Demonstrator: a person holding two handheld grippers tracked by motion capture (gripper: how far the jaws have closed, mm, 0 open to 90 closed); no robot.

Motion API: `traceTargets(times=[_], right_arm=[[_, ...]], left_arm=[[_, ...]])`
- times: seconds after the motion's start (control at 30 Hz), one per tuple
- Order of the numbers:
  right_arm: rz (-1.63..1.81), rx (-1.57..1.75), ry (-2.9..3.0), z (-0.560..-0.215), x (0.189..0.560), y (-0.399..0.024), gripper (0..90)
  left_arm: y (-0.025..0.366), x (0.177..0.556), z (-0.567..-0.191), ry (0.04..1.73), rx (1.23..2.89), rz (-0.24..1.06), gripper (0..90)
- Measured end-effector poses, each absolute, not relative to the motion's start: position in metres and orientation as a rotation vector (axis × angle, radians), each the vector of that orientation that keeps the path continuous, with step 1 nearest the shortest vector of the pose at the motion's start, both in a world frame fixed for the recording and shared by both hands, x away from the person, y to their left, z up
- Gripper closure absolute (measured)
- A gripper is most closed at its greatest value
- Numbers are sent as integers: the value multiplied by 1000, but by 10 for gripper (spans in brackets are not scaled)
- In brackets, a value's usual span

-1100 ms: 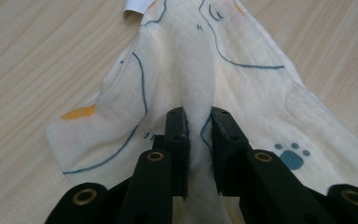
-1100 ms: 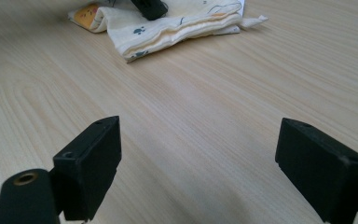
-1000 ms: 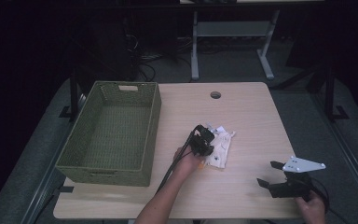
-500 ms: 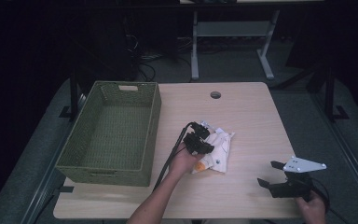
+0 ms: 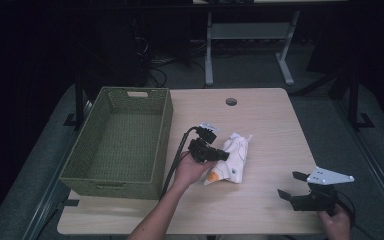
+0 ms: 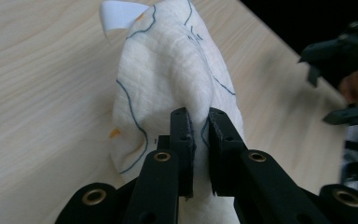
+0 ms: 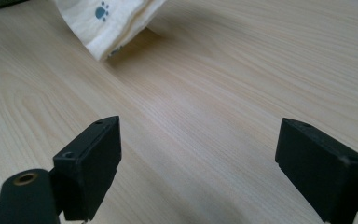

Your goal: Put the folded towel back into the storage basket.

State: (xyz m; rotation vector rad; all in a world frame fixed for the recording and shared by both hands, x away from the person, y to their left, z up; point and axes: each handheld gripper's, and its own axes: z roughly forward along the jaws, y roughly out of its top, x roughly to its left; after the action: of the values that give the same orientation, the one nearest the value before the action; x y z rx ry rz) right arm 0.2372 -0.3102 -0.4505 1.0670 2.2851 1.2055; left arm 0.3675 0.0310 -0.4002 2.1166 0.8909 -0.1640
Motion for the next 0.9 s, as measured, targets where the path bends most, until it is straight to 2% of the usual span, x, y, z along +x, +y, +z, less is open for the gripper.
traceTargets(times=[0.47,0.9], right_arm=[[1223,1081,2273,-450,237,-312,137],[1210,1100,2259,-451,239,-313,137]], left_arm=[[48,365,-387,891,2047,-352,822],[70,364,-374,873,2008,-459,825]])
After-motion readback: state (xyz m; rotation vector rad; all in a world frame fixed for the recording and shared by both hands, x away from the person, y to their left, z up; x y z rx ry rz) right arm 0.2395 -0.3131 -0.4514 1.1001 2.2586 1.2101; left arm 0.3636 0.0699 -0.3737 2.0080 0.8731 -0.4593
